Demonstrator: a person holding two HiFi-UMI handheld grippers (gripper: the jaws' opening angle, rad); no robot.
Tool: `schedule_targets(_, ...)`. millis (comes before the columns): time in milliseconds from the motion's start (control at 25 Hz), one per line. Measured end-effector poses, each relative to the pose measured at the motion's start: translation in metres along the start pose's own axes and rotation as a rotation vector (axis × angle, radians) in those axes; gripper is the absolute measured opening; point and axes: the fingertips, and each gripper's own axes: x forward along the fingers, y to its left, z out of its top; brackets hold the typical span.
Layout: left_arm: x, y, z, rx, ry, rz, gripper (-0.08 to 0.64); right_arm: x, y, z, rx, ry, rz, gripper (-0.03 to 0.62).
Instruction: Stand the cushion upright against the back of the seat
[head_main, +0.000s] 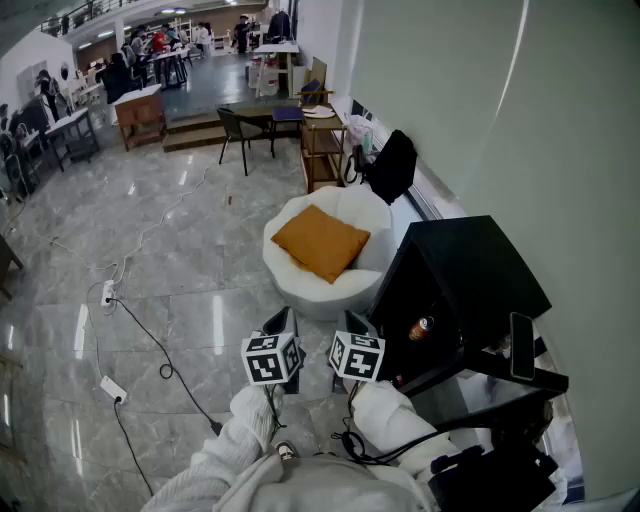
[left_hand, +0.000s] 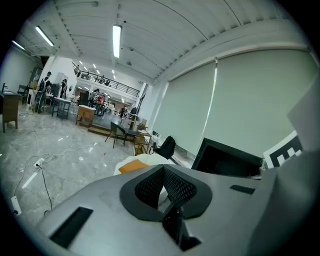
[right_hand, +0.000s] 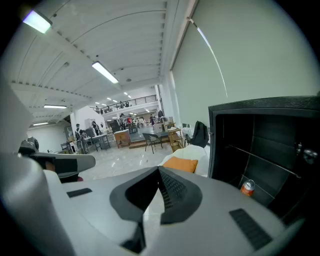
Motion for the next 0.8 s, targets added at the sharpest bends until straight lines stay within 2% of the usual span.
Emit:
schedule_targets(360, 0.001, 0.008, 0.003, -0.002, 0.006, 0.002, 0.006, 0.005, 0.009, -0.001, -0.009, 0.008, 0.009, 0.062)
schedule_targets(560, 0.001, 0.019, 0.005, 0.002, 0.005, -0.002, 0.006, 0.013, 0.019, -0.006, 0.081, 0.034, 0.048, 0.063)
schedule_targets(800, 0.001, 0.041, 0.012, 0.017, 0.01, -0.01, 0.006, 0.026, 0.035, 0.004, 0.043, 0.017, 0.014, 0.063)
